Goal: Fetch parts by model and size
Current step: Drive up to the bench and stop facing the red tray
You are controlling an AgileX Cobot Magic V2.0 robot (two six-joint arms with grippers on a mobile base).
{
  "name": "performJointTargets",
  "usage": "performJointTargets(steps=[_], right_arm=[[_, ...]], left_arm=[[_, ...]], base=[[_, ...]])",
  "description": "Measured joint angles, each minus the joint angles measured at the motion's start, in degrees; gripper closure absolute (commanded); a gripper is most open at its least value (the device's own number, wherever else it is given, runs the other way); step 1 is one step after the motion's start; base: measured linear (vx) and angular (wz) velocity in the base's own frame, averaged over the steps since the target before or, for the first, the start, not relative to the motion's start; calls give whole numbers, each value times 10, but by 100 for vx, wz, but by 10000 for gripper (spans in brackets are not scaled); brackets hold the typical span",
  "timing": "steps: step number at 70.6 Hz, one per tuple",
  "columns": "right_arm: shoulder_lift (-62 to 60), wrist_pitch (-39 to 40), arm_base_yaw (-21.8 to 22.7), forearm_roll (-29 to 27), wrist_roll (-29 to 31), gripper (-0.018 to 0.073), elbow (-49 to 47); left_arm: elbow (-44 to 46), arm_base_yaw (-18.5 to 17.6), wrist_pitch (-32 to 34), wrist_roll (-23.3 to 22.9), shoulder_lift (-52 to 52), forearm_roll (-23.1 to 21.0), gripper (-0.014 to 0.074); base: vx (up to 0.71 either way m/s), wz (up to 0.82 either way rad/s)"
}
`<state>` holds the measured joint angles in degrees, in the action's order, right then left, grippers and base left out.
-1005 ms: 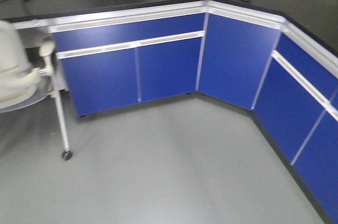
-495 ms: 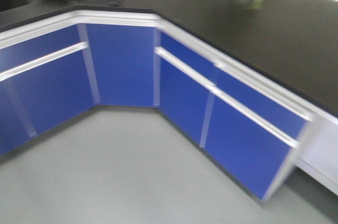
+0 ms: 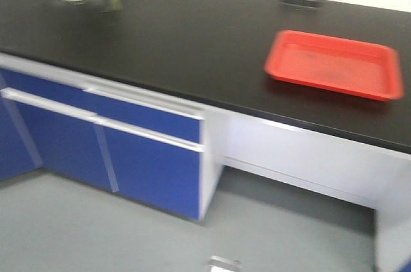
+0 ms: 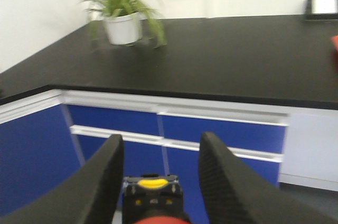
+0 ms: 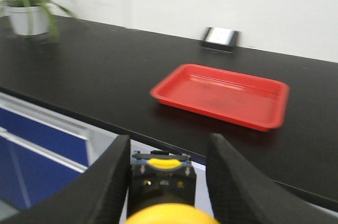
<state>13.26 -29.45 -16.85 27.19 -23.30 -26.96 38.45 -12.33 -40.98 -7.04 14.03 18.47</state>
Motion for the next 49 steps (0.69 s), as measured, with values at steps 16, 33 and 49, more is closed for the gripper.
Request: performJointTargets(steps=[16,33,49], right_arm=[[0,0,0,0,0,561,0],[0,0,0,0,0,561,0],[0,0,0,0,0,561,0]], left_arm=[[0,0,0,0,0,0,603],[0,0,0,0,0,0,603],[0,0,0,0,0,0,603]], base=[[3,-70],[5,-49],[7,-21]])
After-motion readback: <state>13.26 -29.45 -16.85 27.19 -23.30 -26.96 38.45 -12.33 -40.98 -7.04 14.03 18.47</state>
